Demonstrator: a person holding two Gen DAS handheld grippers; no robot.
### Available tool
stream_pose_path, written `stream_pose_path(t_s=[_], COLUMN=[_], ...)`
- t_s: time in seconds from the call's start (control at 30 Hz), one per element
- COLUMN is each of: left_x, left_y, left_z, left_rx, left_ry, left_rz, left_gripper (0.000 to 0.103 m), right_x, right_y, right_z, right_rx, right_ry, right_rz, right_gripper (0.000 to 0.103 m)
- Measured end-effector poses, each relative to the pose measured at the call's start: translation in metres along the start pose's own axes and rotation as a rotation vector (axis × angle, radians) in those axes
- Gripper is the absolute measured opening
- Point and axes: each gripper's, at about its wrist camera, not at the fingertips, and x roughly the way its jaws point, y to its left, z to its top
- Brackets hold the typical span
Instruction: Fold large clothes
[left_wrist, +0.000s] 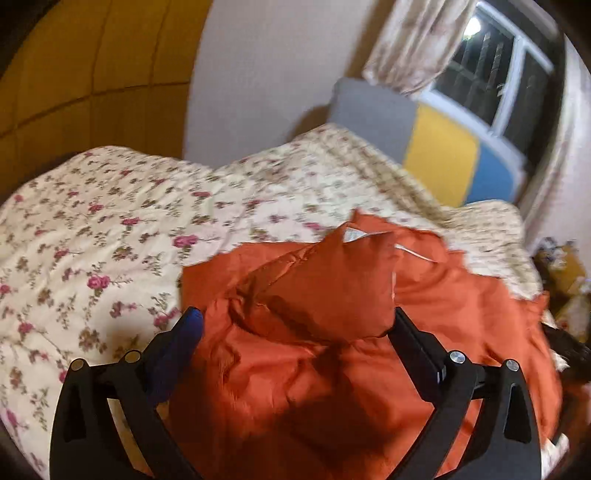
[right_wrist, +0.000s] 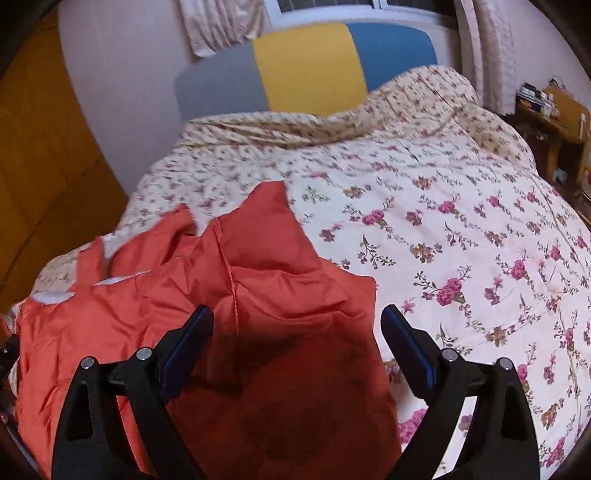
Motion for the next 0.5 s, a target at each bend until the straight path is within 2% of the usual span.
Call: stream_pose_path(t_s=[0.1, 0.17, 0.27, 0.33, 0.4, 0.47, 0.5], left_x=[0.026, 0.037, 0.033, 0.022, 0.01, 0.006, 0.007], left_y=[0.016, 0.032, 0.048, 0.056, 0.06, 0.06, 0.06], left_z=[0.007, 0.006, 0.002, -0.002, -0.007, -0.011, -0.012], left_rx=[-0.079, -0.134, -0.181, -0.167, -0.109, -0.051, -0.029], left_ry=[0.064, 0.1, 0.107, 0.085, 0.07, 0.089, 0.101], left_rz=[0.081, 0.059, 0.004, -0.017, -0.022, -0.014, -0.016], left_gripper=[0.099, 0.099, 0.1, 0.1, 0.1, 0.1, 0.1], right_x=[0.015, 0.022, 0.018, 0.015, 0.014, 0.012, 0.015], right_y=[-0.015, -0.031, -0.054, -0.065, -0.071, -0.072, -0.076], right_z=[-0.003, -0.008, -0.015, -0.017, -0.019, -0.022, -0.023], right_rx=[0.068, 0.141, 0.211, 0.219, 0.193, 0.168, 0.16], right_ry=[0.023, 0.04, 0.054, 0.078, 0.111, 0.142, 0.177], right_rz=[-0.039, 0.014, 0.083, 0.108, 0.137, 0.164, 0.206], right_gripper=[0.092, 0.093, 0.097, 0.098, 0.098, 0.098, 0.098])
